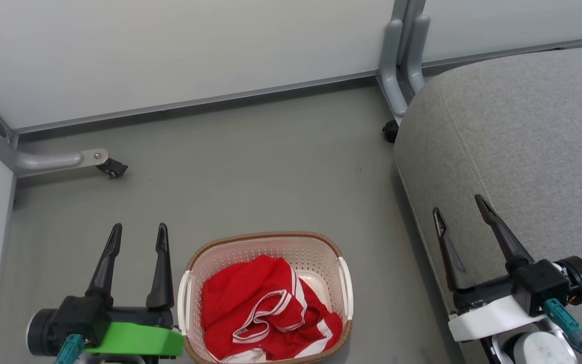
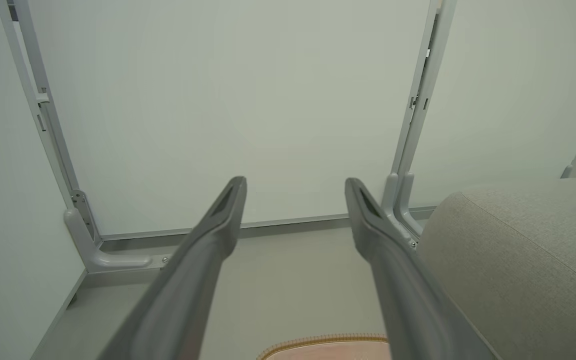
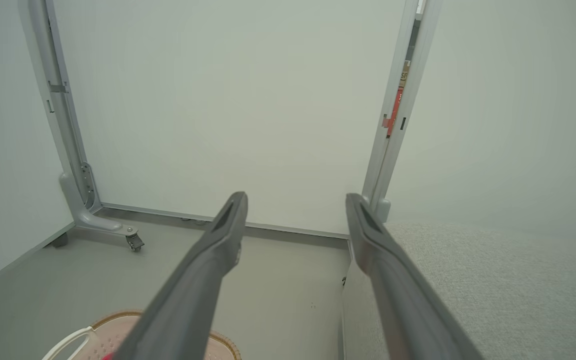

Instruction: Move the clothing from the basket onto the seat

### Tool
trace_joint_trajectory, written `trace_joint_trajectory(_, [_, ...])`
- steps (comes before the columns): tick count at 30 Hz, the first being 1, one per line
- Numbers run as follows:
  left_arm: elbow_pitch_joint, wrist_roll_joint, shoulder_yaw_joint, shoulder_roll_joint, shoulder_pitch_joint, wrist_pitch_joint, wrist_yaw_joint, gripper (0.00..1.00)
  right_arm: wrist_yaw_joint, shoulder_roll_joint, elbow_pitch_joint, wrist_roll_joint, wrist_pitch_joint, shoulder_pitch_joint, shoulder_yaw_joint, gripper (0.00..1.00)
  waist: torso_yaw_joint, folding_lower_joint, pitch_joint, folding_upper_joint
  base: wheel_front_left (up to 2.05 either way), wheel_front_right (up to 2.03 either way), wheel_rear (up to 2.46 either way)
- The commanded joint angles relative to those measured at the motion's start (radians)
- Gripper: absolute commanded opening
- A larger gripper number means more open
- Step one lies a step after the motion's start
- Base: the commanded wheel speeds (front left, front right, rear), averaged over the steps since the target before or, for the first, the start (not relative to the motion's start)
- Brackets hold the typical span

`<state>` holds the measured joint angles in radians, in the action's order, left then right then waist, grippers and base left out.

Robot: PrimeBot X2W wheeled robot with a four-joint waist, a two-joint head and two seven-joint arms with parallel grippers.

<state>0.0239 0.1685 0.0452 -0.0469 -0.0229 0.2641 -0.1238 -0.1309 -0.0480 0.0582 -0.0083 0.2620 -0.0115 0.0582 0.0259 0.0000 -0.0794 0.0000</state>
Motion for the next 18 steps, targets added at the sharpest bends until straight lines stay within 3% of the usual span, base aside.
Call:
trace_joint_trajectory(1, [0.005,0.002,0.009,-0.006,0.024,0.001,-0.004,1.00,0.000,-0.004,0.005,0.001,0.004,-0.017,-0.002,1.00,0.002,0.0000,-0.038,0.0000,0.00,0.00,0.00])
trace_joint_trajectory(12, [0.075,-0.044,0.117,-0.006,0.189,0.000,-0.008,1.00,0.000,-0.004,0.035,-0.006,0.003,-0.134,-0.024,1.00,0.009,0.0000,-0.280,0.0000,0.00,0.00,0.00])
trace_joint_trajectory(18, [0.178,-0.099,0.241,-0.028,0.315,0.000,-0.008,1.00,0.000,-0.004,0.056,0.004,0.003,-0.220,-0.033,1.00,0.034,0.0000,-0.431,0.0000,0.00,0.00,0.00])
